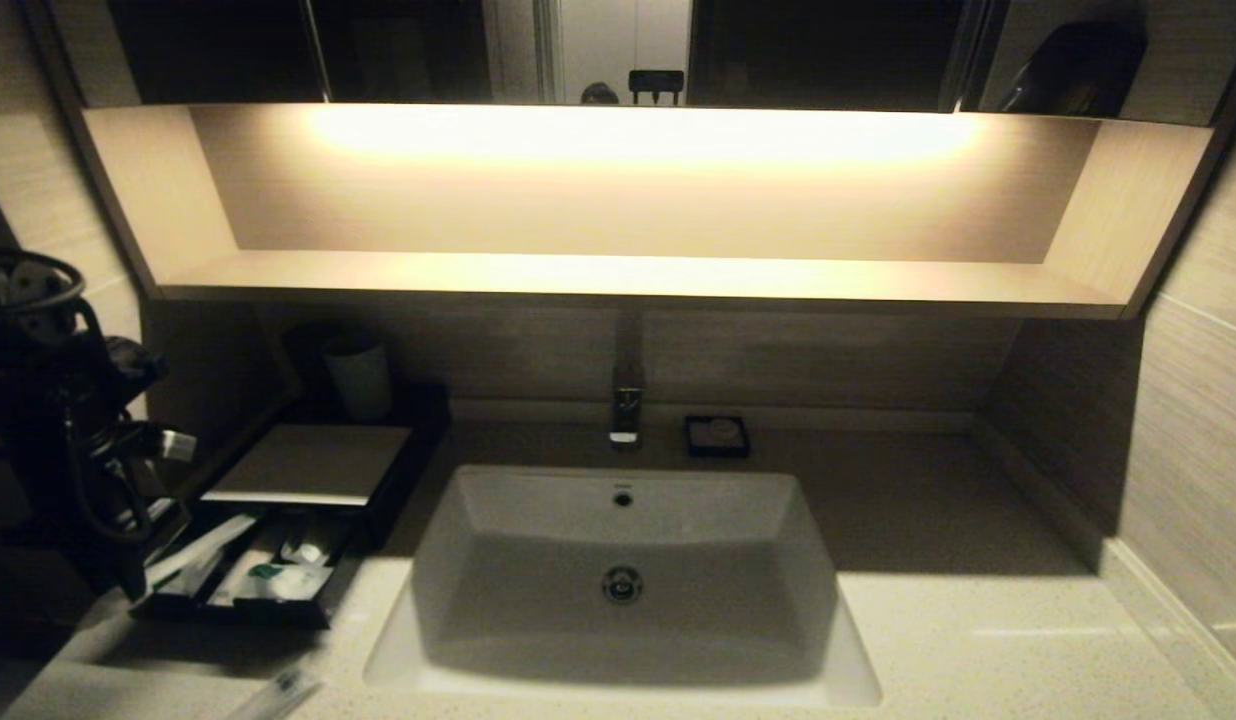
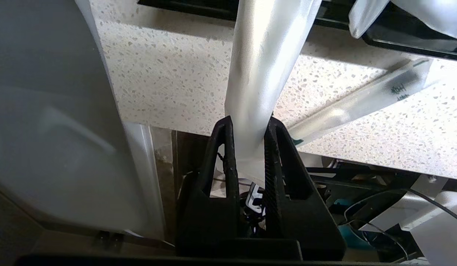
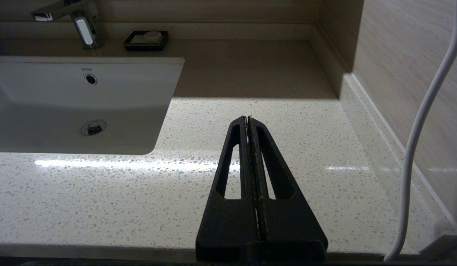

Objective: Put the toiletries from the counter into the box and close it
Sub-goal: Place the bathroom toiletry into the drawer

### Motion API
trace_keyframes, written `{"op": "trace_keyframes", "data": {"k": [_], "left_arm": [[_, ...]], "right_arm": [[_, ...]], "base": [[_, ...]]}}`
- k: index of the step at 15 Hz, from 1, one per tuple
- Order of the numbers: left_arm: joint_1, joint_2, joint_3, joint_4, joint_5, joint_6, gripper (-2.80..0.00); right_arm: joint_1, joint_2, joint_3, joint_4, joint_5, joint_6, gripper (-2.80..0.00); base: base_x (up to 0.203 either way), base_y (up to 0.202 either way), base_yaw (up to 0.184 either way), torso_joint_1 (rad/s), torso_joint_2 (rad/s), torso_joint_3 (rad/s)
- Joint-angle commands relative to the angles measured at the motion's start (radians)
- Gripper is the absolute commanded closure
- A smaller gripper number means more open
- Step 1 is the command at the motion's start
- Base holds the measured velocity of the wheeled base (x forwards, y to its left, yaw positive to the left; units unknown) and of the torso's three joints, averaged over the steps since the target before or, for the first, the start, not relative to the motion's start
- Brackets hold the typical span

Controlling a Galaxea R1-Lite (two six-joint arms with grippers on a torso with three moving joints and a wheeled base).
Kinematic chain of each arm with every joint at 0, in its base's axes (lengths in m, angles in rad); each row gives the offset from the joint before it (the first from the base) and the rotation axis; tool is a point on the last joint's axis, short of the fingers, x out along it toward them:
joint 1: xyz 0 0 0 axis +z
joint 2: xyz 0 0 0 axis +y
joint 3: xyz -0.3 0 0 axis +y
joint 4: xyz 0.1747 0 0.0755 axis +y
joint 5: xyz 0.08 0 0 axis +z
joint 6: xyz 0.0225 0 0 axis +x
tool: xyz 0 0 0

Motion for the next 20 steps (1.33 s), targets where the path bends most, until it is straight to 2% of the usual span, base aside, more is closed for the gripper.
{"op": "trace_keyframes", "data": {"k": [1, 7, 20], "left_arm": [[-0.001, 0.016, -0.010, 0.007, 0.001, 0.001, 0.00], [-0.003, 0.060, -0.068, 0.007, -0.001, 0.001, 0.00], [-0.015, 0.113, -0.101, -0.047, 0.000, -0.008, 0.00]], "right_arm": [[0.000, 0.000, 0.000, 0.000, 0.000, 0.000, 0.00], [0.000, 0.000, 0.000, 0.000, 0.000, 0.000, 0.00], [0.000, 0.000, 0.000, 0.000, 0.000, 0.000, 0.00]], "base": [[0.000, 0.000, 0.000, 0.000, 0.00, 0.000], [0.000, 0.000, 0.000, 0.000, 0.00, 0.000], [0.000, 0.000, 0.000, 0.000, 0.00, 0.000]]}}
